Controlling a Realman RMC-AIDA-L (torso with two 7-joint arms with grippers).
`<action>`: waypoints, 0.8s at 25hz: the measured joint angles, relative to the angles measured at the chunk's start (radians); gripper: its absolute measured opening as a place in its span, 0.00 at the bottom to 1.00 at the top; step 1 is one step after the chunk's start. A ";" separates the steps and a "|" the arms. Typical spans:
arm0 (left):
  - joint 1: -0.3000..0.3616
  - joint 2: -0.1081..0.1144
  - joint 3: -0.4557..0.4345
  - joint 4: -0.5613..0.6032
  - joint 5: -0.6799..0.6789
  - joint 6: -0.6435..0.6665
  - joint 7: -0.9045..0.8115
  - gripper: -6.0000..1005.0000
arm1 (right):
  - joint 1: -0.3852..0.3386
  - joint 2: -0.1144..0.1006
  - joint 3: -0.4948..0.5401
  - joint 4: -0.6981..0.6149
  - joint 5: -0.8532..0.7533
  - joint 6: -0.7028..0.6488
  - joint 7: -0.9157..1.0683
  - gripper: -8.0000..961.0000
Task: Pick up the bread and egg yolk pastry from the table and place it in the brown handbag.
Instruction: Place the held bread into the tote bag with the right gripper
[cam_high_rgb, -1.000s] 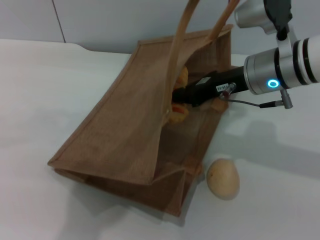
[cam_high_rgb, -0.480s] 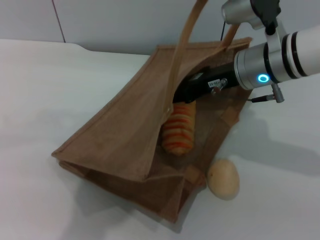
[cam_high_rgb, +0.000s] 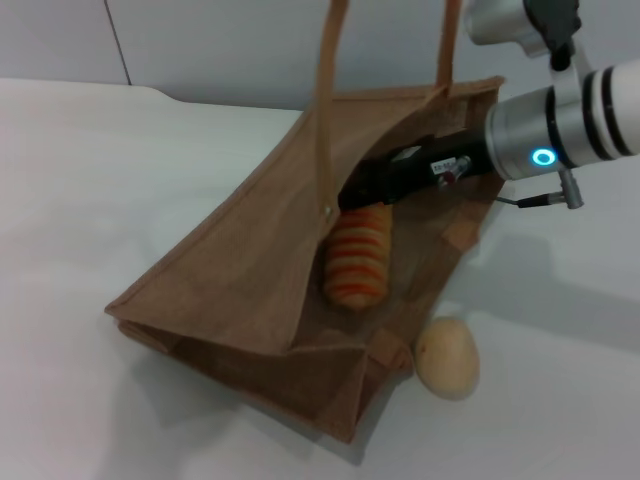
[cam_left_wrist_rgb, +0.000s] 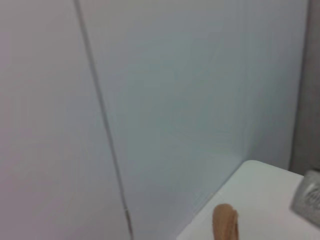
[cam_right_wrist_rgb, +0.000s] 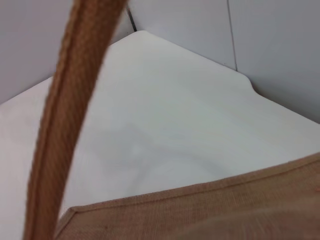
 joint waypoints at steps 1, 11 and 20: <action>0.005 0.001 -0.010 -0.001 0.001 0.001 0.002 0.11 | 0.000 0.000 0.000 0.000 0.000 0.000 0.000 0.76; 0.030 0.010 -0.048 0.001 0.004 0.007 0.014 0.11 | -0.067 -0.009 0.107 -0.092 -0.022 0.115 -0.007 0.87; 0.035 0.015 -0.049 0.001 0.012 0.010 0.023 0.11 | -0.080 -0.010 0.171 -0.116 -0.071 0.180 -0.001 0.87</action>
